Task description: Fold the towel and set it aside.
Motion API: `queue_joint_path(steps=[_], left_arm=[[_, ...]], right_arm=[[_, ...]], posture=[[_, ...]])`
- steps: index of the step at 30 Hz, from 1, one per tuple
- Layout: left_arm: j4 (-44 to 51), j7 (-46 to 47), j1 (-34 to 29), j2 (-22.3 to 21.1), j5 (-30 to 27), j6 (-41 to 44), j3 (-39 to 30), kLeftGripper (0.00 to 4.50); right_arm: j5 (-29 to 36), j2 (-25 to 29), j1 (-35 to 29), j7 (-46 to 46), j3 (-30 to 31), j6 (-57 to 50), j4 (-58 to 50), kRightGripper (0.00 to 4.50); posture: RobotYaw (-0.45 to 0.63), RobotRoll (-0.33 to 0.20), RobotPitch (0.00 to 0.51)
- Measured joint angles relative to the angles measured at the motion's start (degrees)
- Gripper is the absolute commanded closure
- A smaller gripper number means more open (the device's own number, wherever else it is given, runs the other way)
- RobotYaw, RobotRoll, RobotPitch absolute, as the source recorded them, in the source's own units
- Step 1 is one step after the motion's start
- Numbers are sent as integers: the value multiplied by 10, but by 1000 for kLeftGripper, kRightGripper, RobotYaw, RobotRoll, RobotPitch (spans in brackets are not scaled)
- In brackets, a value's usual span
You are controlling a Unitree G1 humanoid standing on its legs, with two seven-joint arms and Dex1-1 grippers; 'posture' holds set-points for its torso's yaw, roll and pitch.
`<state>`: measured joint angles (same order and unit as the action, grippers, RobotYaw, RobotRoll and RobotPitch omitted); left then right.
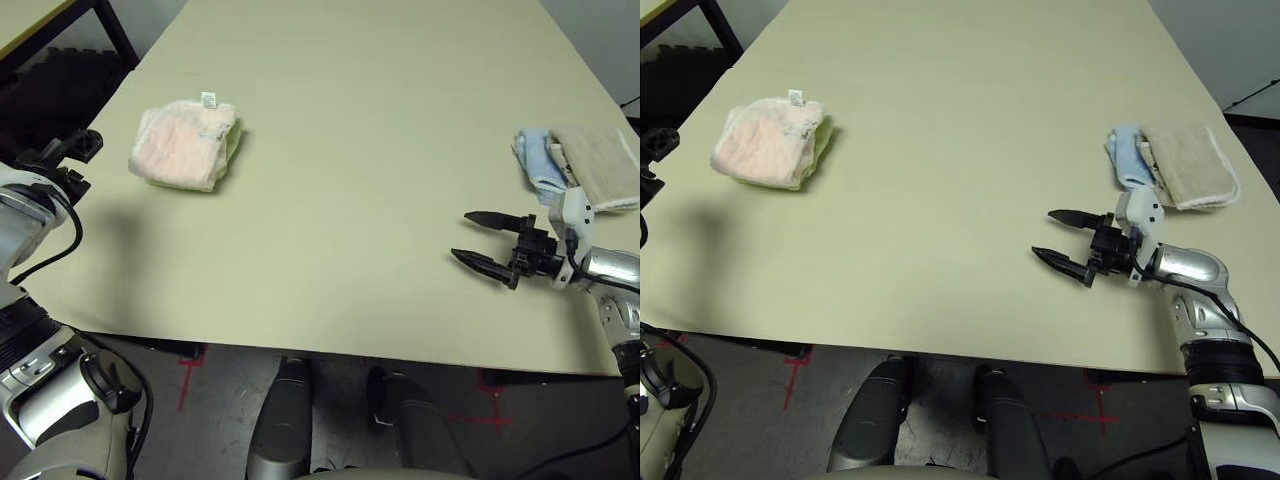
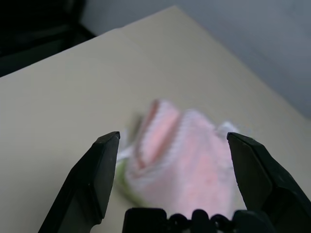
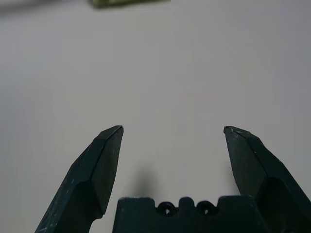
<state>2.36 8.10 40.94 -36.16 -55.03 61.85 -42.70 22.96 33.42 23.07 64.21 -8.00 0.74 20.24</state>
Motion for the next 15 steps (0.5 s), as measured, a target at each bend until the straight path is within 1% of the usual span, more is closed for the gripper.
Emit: queue_joint_path(steps=[2,4,5,7,8,10,12,15], left_arm=[[3,-26,14,6,-1,-10,26,25],[6,-59,15,10,5,-27,59,25],[7,-81,14,12,17,-42,86,25],[12,-139,14,15,56,-91,154,25],[15,-177,15,21,80,-125,201,25],[15,-229,10,36,128,-191,263,25],[13,-261,1,38,166,-239,293,25],[11,-275,-13,38,203,-277,304,25]], right_arm=[[9,-11,14,-29,-4,-19,-25,0],[17,-20,24,-59,-13,-37,-51,0],[22,-29,30,-79,-18,-46,-62,0],[23,-51,52,-126,-20,-66,-90,0],[22,-62,70,-154,-19,-76,-105,0],[12,-71,101,-203,-18,-81,-122,0],[1,-72,112,-244,-23,-81,-130,0],[-8,-79,113,-296,-42,-78,-125,0]], posture=[[342,0,169],[298,0,159],[285,0,157],[253,0,147],[253,0,147],[222,0,137],[212,0,133],[199,0,126]])
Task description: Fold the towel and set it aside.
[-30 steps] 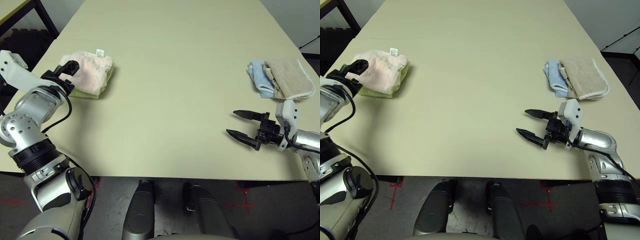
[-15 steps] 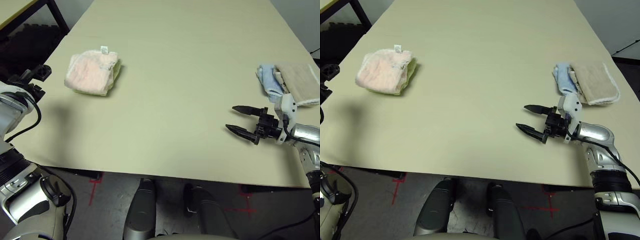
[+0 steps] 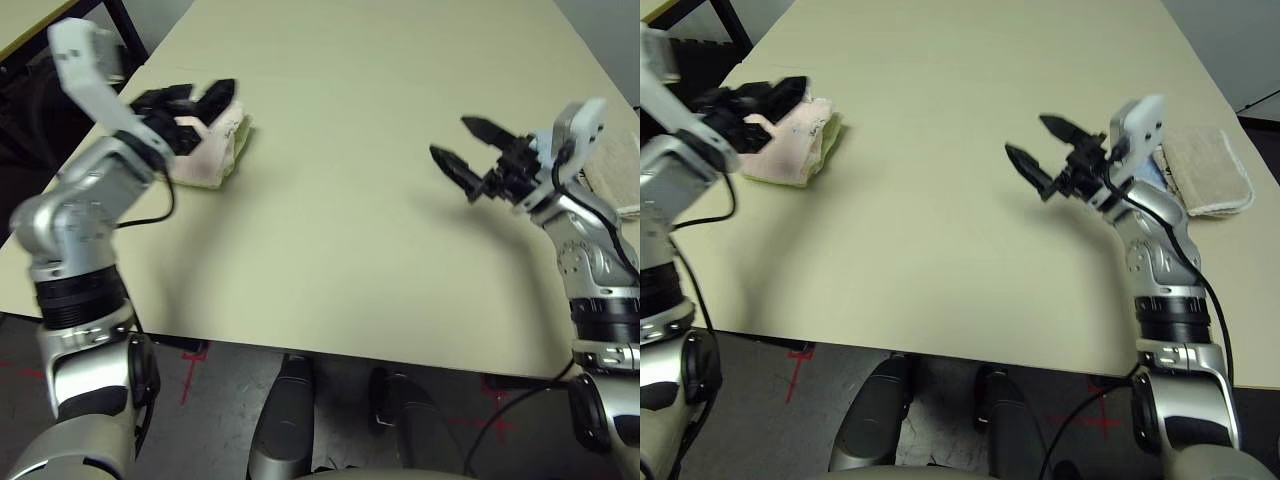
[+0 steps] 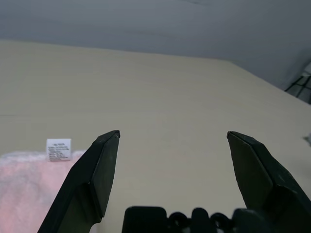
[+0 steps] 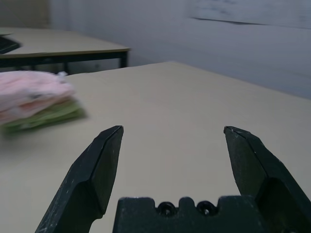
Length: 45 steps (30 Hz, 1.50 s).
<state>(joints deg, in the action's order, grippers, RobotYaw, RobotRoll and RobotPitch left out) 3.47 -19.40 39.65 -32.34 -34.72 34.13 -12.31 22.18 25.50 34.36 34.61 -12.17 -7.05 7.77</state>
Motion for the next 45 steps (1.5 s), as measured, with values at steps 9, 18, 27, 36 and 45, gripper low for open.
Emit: queue_joint_path(steps=[9,18,27,36,45], left_arm=[[-21,32,-107,43,103,-121,-15,25],[-56,73,-141,68,145,-183,-52,25],[-64,89,-172,82,167,-206,-54,25],[-59,97,-192,86,178,-209,-55,25],[-40,122,-207,84,214,-209,-58,25]], right_arm=[[-47,-12,-68,-144,-66,59,15,0],[-78,-42,-160,-214,-82,101,24,0],[-78,-56,-199,-215,-81,101,24,0],[-77,-56,-199,-202,-78,91,24,0],[-79,-56,-203,-190,-64,83,31,0]], posture=[[193,0,98],[178,0,112],[182,0,135],[189,0,148],[209,0,167]])
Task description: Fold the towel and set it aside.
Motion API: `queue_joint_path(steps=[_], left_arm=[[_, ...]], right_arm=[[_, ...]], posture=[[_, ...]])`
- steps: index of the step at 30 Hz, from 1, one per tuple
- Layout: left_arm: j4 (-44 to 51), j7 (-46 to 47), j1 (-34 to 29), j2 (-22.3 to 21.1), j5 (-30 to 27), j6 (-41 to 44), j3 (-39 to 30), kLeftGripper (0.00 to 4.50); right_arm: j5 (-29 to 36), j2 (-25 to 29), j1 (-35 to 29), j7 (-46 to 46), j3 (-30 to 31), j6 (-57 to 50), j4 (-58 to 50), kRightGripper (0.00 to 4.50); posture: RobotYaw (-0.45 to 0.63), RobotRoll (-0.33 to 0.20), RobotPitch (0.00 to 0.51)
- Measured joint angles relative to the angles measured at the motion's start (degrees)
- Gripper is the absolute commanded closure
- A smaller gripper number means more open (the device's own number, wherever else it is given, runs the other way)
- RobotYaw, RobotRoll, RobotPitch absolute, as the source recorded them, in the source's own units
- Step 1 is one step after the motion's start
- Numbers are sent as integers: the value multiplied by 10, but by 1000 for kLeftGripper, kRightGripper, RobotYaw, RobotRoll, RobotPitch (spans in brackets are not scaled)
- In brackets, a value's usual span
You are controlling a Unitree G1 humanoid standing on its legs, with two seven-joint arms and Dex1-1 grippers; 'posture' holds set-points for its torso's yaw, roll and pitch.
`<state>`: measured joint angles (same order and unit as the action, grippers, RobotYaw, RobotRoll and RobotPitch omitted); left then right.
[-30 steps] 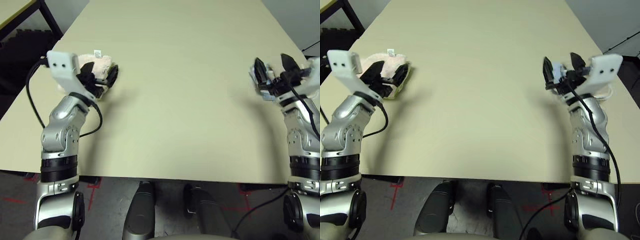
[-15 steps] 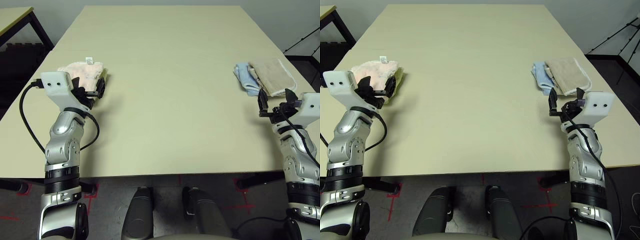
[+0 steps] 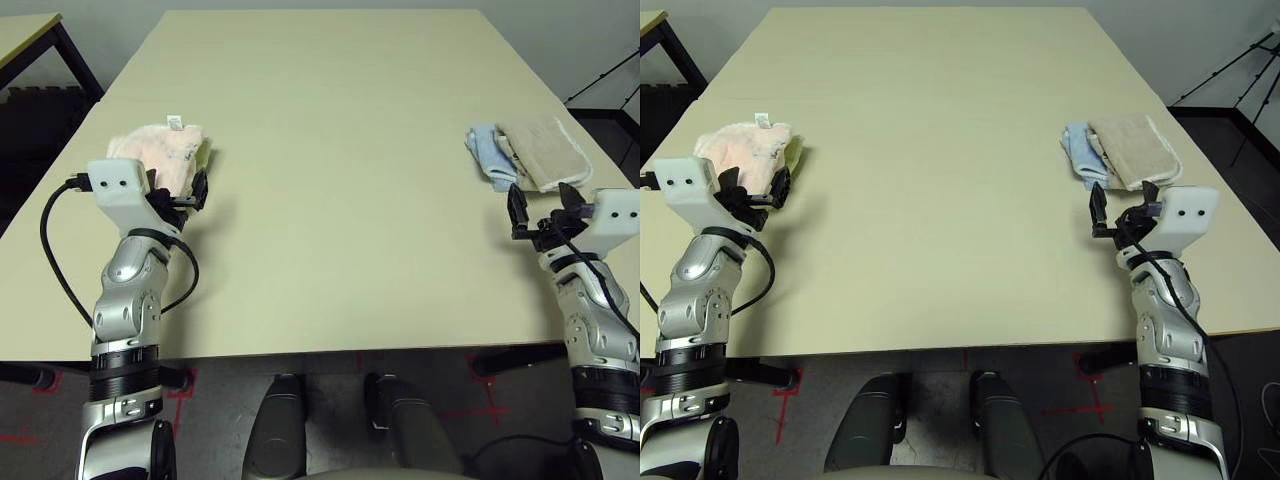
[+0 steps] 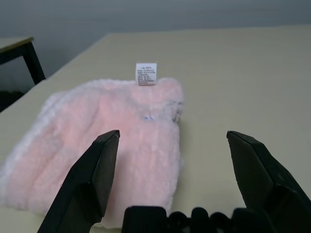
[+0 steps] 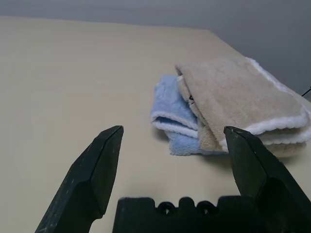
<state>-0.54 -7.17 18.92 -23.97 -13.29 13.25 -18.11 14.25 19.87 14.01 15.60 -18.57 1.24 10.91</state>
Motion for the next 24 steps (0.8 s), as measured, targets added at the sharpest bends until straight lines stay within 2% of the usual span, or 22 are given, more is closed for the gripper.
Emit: queue_joint_path(steps=[4,24], left_arm=[[4,1,-19,-2,4,0,-7,25],[25,9,-31,-10,11,7,-15,25]], right_arm=[[-3,0,2,9,6,0,12,0],[-10,10,26,30,19,9,50,0]], posture=[[223,0,171],[224,0,178]])
